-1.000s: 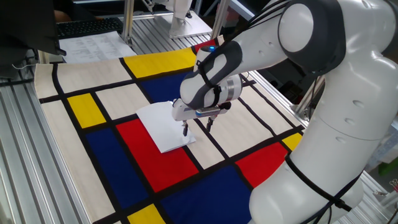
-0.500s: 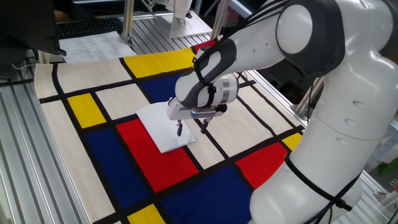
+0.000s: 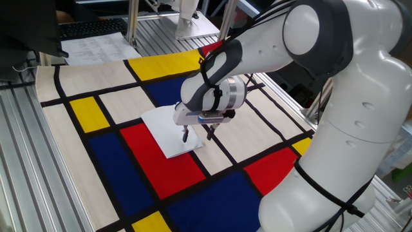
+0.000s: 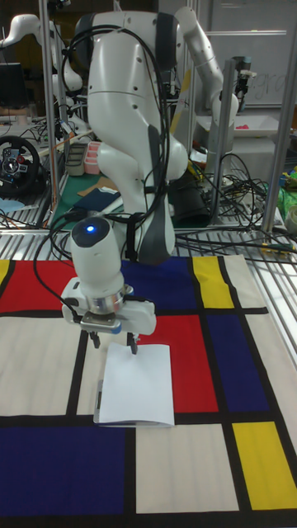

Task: Unfold a piece of paper

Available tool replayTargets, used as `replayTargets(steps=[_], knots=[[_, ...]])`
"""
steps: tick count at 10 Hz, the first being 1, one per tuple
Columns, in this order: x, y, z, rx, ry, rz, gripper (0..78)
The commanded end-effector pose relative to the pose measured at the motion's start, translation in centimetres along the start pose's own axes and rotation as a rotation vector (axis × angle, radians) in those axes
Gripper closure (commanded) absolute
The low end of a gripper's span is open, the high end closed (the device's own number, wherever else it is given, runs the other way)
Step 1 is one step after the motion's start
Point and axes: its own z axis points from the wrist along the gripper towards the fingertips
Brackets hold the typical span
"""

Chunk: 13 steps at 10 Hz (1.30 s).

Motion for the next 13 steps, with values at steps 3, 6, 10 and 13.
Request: replayTargets(steps=[3,6,10,13], knots=[[-0.31,0.71,0.25,-0.076,-0.01,0.022,0.5],[-0.25,1.13,0.62,-0.076,-0.017,0.024,0.5],[-0.27,1.13,0.74,-0.078,-0.021,0.022,76.4],[-0.27,1.13,0.74,-0.078,-0.021,0.022,76.4]])
